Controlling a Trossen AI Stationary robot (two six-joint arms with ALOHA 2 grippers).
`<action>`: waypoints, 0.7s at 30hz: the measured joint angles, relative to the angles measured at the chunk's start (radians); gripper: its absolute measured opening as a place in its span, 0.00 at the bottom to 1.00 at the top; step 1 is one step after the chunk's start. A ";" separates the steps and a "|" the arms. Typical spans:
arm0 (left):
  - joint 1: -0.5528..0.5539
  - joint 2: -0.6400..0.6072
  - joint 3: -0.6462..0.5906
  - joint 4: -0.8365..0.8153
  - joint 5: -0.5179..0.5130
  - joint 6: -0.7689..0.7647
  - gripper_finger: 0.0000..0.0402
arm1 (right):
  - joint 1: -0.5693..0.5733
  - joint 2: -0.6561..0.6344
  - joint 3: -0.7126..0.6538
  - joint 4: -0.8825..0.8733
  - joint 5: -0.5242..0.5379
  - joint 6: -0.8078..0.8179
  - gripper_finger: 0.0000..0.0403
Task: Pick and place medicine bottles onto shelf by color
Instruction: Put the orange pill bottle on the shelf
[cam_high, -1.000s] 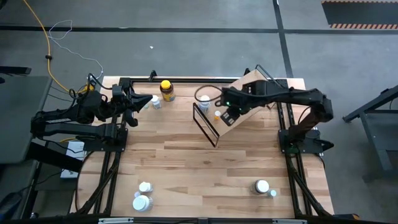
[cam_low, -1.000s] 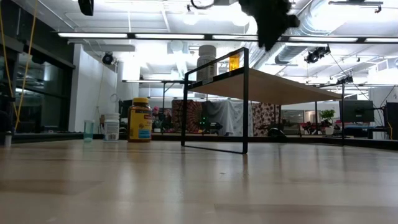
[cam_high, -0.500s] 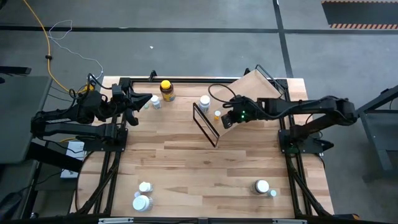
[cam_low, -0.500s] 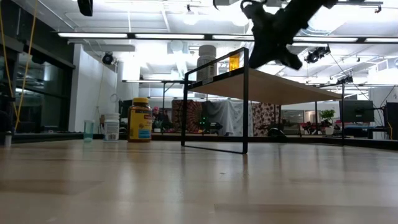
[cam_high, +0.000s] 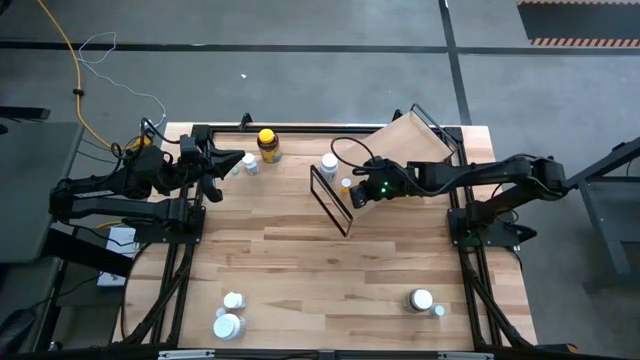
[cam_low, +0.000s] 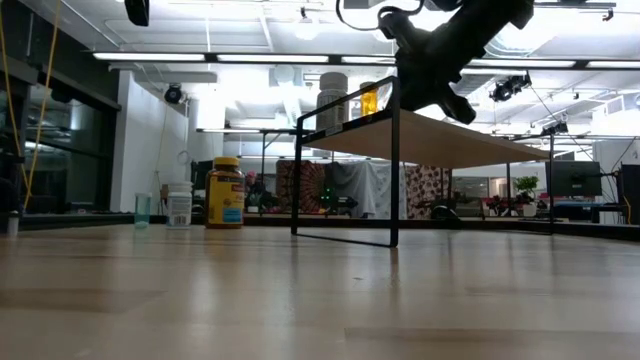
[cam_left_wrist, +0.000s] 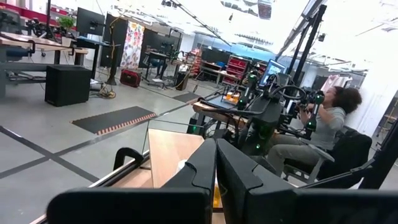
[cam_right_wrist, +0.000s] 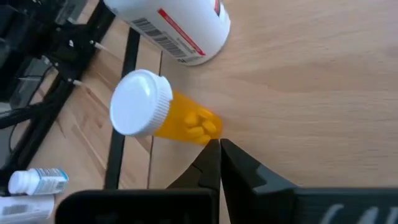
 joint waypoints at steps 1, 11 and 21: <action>0.000 0.000 0.000 0.000 0.000 0.000 0.01 | 0.000 0.000 0.000 0.010 0.000 0.010 0.00; 0.000 0.000 0.000 0.000 0.000 0.000 0.01 | 0.000 0.000 0.000 0.079 0.000 0.020 0.00; 0.000 0.000 0.000 0.000 0.000 0.000 0.01 | 0.000 -0.057 0.000 -0.018 -0.047 -0.063 0.00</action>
